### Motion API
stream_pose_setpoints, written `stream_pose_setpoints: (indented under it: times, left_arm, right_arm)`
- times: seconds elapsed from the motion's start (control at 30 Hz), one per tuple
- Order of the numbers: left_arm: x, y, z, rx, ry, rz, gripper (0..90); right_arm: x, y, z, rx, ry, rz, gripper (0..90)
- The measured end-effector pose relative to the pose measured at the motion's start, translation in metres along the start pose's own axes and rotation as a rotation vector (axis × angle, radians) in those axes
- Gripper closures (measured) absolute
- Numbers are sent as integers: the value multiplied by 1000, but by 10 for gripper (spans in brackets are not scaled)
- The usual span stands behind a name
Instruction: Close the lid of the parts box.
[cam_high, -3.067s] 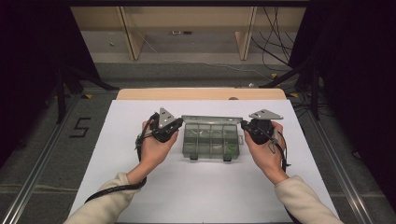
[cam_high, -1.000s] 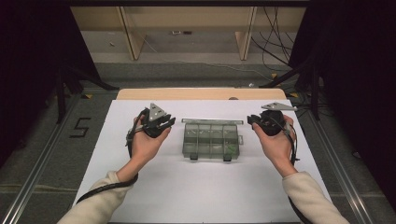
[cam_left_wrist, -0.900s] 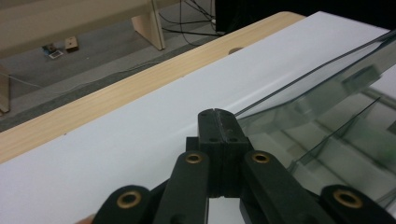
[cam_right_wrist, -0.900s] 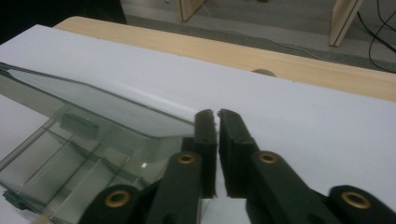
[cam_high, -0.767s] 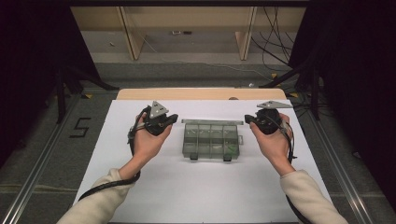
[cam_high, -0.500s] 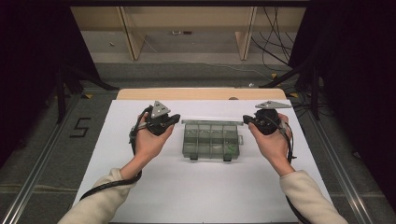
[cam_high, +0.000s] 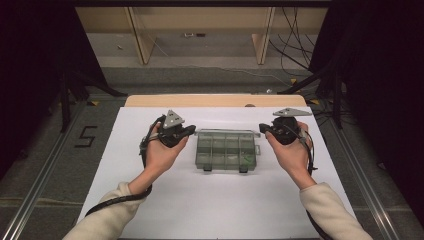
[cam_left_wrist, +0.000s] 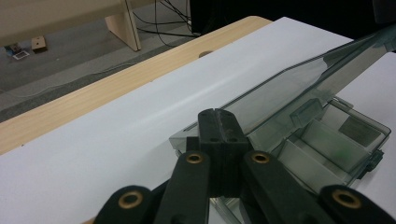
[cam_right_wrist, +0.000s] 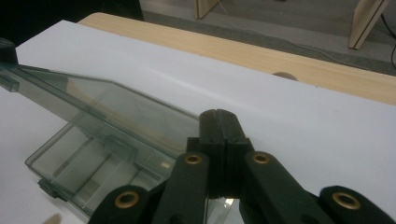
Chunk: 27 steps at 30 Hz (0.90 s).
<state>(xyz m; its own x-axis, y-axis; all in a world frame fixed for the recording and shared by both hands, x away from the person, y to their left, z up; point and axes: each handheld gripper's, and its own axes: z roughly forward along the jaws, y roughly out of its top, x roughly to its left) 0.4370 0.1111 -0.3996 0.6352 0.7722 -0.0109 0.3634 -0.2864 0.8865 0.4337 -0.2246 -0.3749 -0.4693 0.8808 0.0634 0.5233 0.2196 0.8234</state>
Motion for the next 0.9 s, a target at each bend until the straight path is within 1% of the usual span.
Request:
stream_pose_setpoints:
  times: [0.03,0.07,0.1,0.13,0.2,0.23,0.27,0.3,0.33,0.4,0.43,0.47,0.53,0.57,0.6,0.63,0.67,0.7,0.73,0.77,0.8,0.83,0.9]
  left_arm:
    - [0,0,0,2,-1,2,900]
    - [0,0,-1,2,-2,1,900]
    - [-1,0,-1,3,-4,3,900]
    - [0,-1,-1,4,-8,6,900]
    - [-1,-1,-2,8,-6,2,900]
    - [-1,-1,-3,17,-9,14,900]
    - [-1,-1,-3,17,-10,10,900]
    - [-2,-2,-3,8,-11,-3,900]
    - [-2,-2,-3,10,-15,0,900]
    - [-2,-1,-4,10,-18,8,900]
    - [-2,-1,-5,18,-19,19,900]
    - [-2,-1,-5,15,-19,15,900]
    - [-2,0,-5,18,-23,16,900]
    - [-3,-1,-5,8,-22,5,900]
    - [-4,-1,-5,12,-24,8,900]
    - [-4,-1,-6,23,-26,18,900]
    - [-5,-1,-5,16,-28,10,900]
    - [-5,-1,-5,15,-31,7,900]
    - [-6,-1,-5,15,-30,8,900]
    - [-6,-2,-5,18,-33,7,900]
    - [-6,-2,-6,31,-37,19,900]
    - [-7,-2,-5,25,-39,7,900]
    - [-8,-3,-4,28,-46,7,900]
  right_arm:
    - [1,0,0,0,7,-1,900]
    - [2,0,0,15,8,5,900]
    - [1,-1,1,12,8,-8,900]
    - [2,-1,2,9,8,-3,900]
    - [3,-2,2,29,11,-3,900]
    - [4,-2,3,33,14,-2,900]
    - [4,-2,2,45,9,-10,900]
    - [4,-2,2,51,10,-4,900]
    - [5,-3,2,60,11,2,900]
    - [4,-4,4,49,22,-7,900]
    - [4,-4,4,55,23,-7,900]
    - [3,-4,4,59,24,-13,900]
    - [4,-5,5,69,36,-4,900]
    - [4,-5,5,71,26,-8,900]
    - [4,-5,5,71,27,-12,900]
    - [6,-5,5,90,25,12,900]
    - [4,-6,6,83,28,-12,900]
    - [6,-6,5,107,29,13,900]
    - [4,-7,7,89,29,-19,900]
    - [4,-7,7,98,31,-13,900]
    - [4,-7,7,100,33,-11,900]
    - [5,-7,7,104,34,-11,900]
    - [5,-8,8,109,39,-13,900]
